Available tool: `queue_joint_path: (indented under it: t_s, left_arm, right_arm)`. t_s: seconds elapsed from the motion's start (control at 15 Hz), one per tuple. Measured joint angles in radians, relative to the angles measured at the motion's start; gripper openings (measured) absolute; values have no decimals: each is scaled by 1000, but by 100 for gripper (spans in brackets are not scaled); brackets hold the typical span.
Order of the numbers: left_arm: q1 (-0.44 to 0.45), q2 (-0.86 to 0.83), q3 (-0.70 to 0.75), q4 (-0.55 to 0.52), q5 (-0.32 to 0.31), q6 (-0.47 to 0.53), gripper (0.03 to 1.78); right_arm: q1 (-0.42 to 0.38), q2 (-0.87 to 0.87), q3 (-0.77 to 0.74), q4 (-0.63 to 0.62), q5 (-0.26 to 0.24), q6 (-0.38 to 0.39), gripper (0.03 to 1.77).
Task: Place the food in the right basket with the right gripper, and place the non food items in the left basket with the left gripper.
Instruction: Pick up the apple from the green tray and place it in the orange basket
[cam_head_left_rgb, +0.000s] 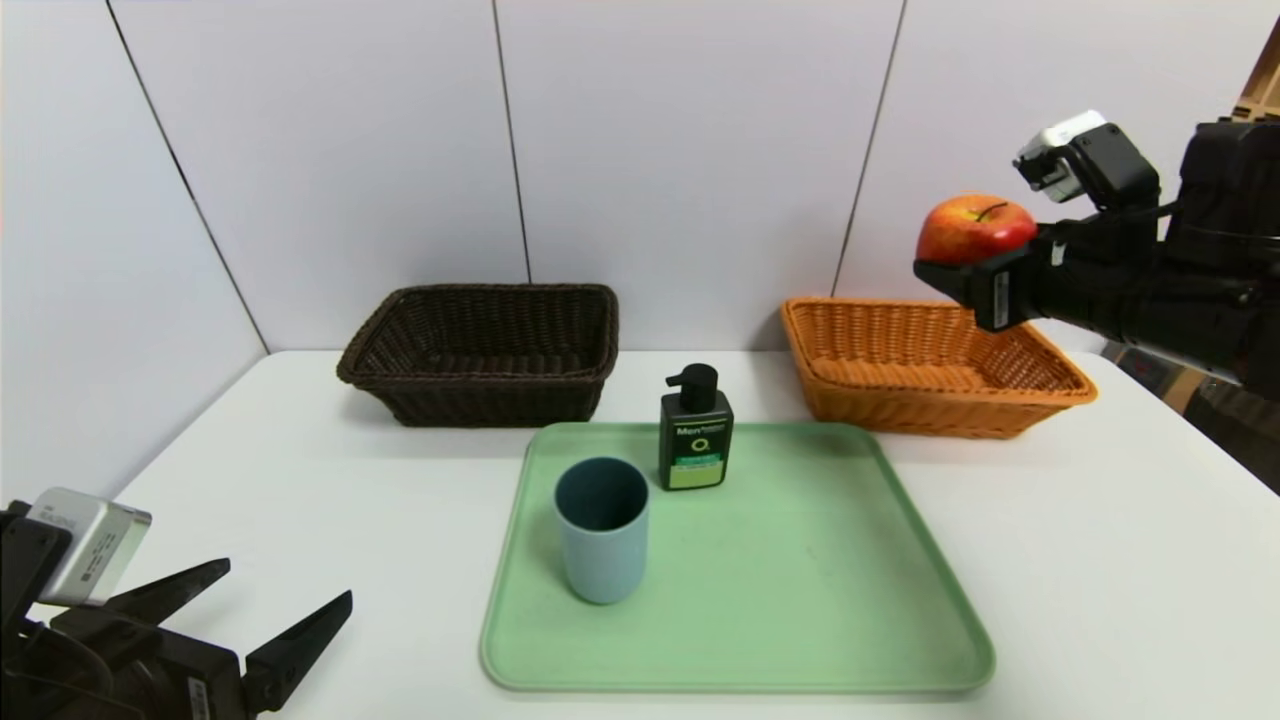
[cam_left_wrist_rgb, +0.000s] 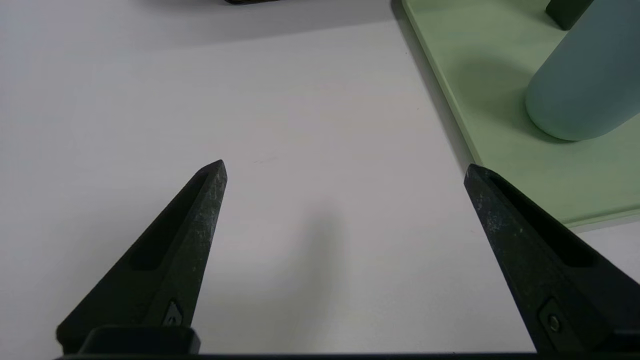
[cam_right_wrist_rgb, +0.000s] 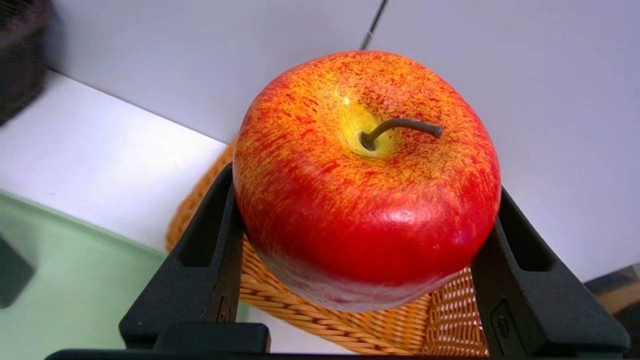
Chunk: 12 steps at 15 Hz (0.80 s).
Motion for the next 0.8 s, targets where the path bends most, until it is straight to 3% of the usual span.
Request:
queue_joint_path:
  t_s: [0.4, 0.8]
  left_arm:
    - [0, -4, 8, 1, 0, -2, 169]
    - [0, -23, 12, 4, 0, 1, 169]
  right_arm:
    - [-45, 154, -284, 251, -6, 7, 122]
    - [-48, 251, -578, 712, -39, 49, 122]
